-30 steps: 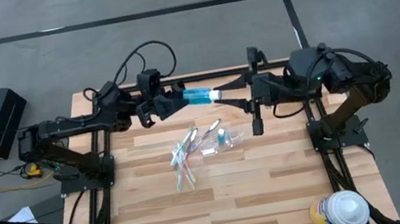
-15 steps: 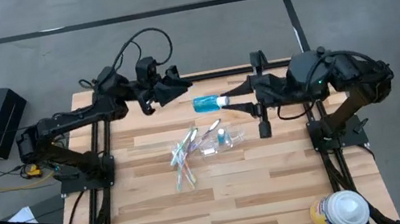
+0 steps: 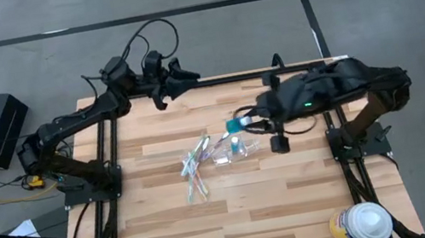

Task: Pick & Place toothbrushing station
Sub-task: Put the blue mouthwash bottle into the transparent organizer

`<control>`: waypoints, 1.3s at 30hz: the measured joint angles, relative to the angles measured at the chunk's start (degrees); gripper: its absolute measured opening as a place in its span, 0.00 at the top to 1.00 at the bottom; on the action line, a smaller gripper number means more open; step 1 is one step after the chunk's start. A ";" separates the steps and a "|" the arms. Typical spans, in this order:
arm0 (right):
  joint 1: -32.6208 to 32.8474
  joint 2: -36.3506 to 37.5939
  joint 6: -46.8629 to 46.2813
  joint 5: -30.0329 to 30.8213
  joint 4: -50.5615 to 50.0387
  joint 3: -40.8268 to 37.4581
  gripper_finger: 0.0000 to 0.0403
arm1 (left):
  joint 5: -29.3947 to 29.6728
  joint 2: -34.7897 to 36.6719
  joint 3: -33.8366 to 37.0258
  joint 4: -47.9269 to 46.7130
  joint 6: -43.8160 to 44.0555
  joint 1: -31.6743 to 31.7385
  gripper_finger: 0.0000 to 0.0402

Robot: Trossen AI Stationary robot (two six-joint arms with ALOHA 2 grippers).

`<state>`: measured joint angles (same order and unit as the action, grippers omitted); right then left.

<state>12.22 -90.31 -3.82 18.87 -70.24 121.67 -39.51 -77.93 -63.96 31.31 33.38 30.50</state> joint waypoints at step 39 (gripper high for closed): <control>-10.28 -10.84 -14.76 -11.43 2.61 -19.74 0.80 | -5.77 22.71 0.00 -26.50 -13.66 10.42 0.69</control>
<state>1.93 -101.15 -18.58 7.44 -67.63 101.92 -45.27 -55.22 -63.96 4.81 19.73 40.93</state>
